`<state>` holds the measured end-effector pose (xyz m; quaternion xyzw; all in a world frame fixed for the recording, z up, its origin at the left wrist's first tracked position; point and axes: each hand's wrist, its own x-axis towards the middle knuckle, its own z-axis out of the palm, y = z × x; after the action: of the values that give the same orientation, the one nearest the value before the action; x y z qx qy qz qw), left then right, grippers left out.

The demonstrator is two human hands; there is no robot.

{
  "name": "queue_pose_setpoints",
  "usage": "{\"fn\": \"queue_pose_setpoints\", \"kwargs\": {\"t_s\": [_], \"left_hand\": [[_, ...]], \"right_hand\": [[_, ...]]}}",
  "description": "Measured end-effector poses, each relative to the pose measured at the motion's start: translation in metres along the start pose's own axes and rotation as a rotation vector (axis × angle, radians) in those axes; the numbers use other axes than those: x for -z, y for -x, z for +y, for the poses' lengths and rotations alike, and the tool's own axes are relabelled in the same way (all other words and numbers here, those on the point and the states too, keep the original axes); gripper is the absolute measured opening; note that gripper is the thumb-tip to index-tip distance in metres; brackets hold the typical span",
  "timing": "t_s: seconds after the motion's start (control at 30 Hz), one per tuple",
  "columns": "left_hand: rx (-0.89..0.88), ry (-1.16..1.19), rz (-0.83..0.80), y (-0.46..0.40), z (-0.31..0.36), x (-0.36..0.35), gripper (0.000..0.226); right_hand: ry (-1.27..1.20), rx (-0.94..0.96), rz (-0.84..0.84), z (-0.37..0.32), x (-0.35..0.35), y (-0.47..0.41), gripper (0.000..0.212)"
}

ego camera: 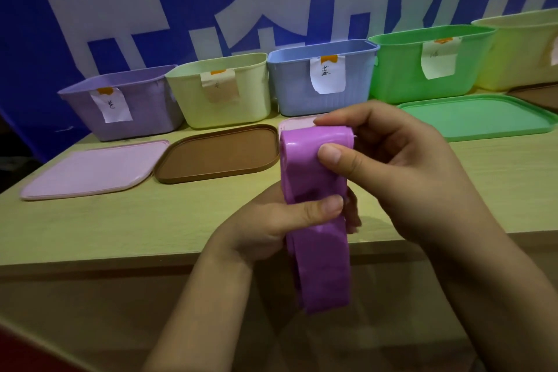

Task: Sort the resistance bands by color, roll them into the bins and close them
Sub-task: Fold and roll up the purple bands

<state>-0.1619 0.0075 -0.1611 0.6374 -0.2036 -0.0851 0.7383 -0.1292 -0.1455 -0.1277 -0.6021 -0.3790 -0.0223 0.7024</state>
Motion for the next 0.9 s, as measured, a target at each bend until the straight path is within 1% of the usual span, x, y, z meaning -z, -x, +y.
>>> {"fn": "queue_pose_setpoints", "kwargs": {"t_s": [0.1,0.17,0.23,0.3,0.37,0.43,0.5,0.6,0.67,0.77,0.83,0.9], "left_hand": [[-0.057,0.067,-0.062,-0.004,-0.002,-0.002,0.014],[-0.068,0.127,-0.079,-0.007,-0.006,-0.003,0.011],[-0.046,0.177,-0.123,-0.007,-0.011,-0.002,0.017],[-0.033,0.228,-0.204,-0.006,-0.013,-0.003,0.018],[-0.031,0.265,-0.207,-0.005,-0.012,-0.007,0.021],[-0.034,0.264,-0.134,-0.003,-0.011,-0.011,0.031],[-0.057,0.21,-0.034,-0.001,-0.011,-0.015,0.043],[-0.033,0.196,0.104,-0.001,-0.011,-0.02,0.069],[-0.016,0.186,0.179,-0.001,-0.013,-0.022,0.081],[0.021,0.165,0.294,-0.001,-0.014,-0.026,0.09],[0.054,0.132,0.363,-0.002,-0.015,-0.027,0.089],[0.071,0.101,0.395,-0.003,-0.017,-0.026,0.095]], "right_hand": [[-0.103,-0.044,-0.023,-0.002,-0.002,-0.002,0.02],[-0.109,-0.054,-0.015,-0.001,-0.003,-0.004,0.021],[-0.078,-0.032,0.003,0.001,-0.002,-0.006,0.02],[-0.081,-0.035,0.037,0.004,0.001,-0.007,0.018],[-0.023,-0.016,0.062,0.006,0.0,-0.007,0.019],[0.07,0.03,0.079,0.009,-0.003,-0.006,0.019],[0.14,0.086,0.088,0.011,-0.006,-0.003,0.019],[0.204,0.155,0.09,0.015,-0.008,0.002,0.02],[0.274,0.207,0.092,0.021,-0.01,0.005,0.023],[0.336,0.237,0.082,0.029,-0.01,0.007,0.024],[0.304,0.231,0.047,0.032,-0.009,0.008,0.026],[0.264,0.218,0.008,0.034,-0.007,0.008,0.029]]}}
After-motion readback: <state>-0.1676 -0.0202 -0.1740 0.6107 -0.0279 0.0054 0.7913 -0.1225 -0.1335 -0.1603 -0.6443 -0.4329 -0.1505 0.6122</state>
